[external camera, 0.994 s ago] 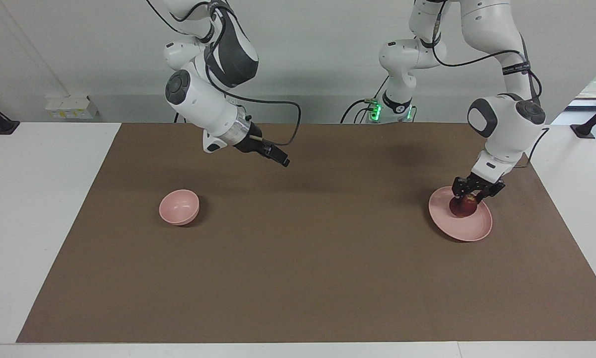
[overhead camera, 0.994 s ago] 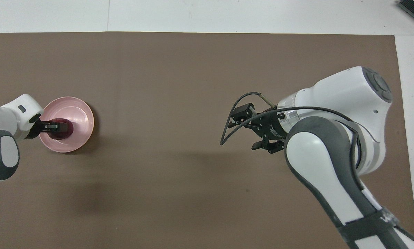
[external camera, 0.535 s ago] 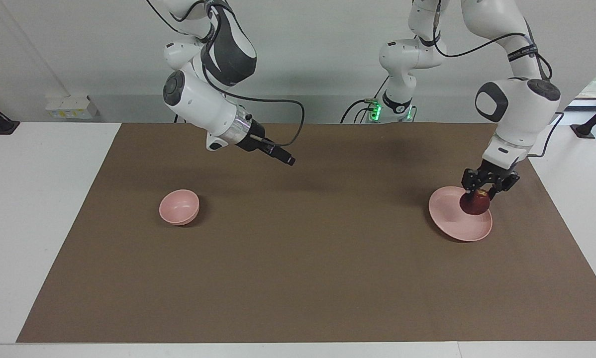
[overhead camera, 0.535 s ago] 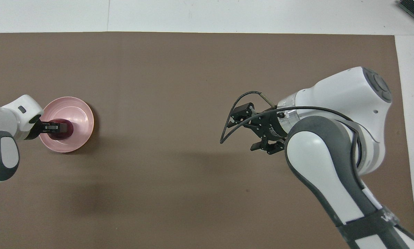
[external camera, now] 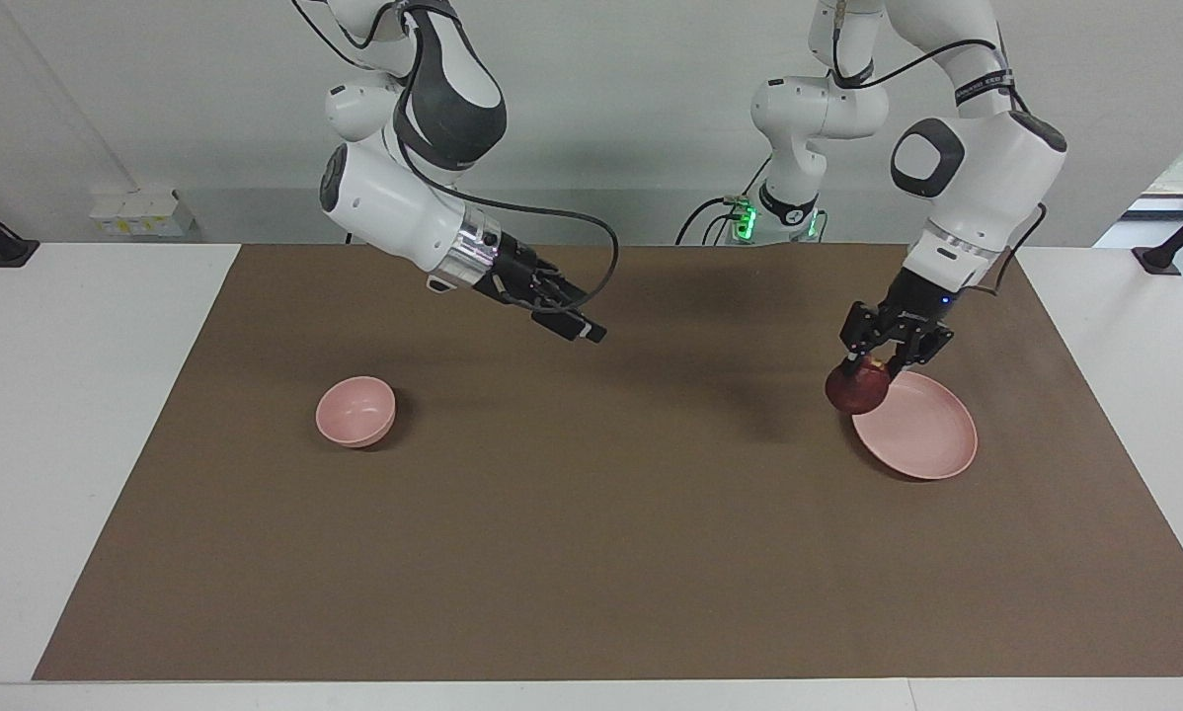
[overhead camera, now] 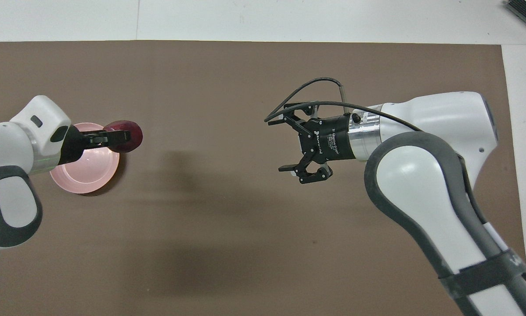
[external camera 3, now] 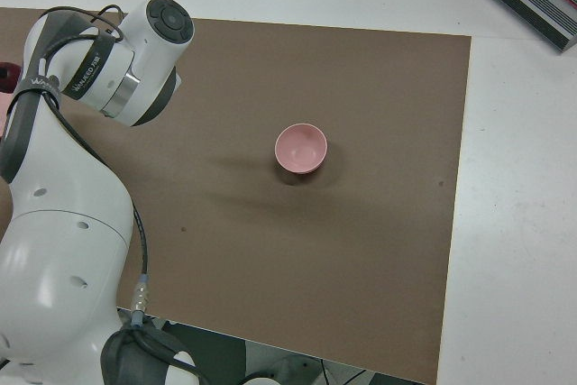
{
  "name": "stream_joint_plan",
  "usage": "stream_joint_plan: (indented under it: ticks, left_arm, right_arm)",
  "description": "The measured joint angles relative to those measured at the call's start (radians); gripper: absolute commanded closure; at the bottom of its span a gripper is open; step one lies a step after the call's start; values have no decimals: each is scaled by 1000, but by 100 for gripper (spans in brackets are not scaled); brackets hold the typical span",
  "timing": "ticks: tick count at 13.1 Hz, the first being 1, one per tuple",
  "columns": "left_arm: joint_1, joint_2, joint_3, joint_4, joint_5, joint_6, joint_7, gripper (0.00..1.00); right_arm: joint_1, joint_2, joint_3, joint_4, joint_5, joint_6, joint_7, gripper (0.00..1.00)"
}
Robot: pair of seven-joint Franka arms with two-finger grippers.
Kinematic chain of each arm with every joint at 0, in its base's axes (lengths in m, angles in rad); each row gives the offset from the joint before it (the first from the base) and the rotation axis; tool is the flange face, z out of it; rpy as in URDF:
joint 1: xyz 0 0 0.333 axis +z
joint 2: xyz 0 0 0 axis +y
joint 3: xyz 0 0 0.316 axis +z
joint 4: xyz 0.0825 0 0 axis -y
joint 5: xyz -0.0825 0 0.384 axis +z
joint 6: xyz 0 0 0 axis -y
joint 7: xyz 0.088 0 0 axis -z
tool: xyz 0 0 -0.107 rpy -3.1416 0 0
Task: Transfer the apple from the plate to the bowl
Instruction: 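Lift the apple with the left gripper toward the open right gripper, then close the right gripper on the apple held by the left gripper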
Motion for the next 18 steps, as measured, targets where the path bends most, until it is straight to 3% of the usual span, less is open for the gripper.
stream_joint_plan:
  ticks: [5, 9, 18]
  left_arm:
    - [-192, 9, -9, 0, -204, 164, -81, 100]
    - [-306, 15, -15, 7, -253, 189, -90, 100]
    - [-344, 21, -76, 47, -378, 200, -96, 100]
  right_arm:
    - [50, 48, 1, 2, 95, 85, 47, 0]
    - [66, 72, 1, 22, 126, 119, 47, 0]
    - [88, 87, -3, 12, 126, 122, 40, 0]
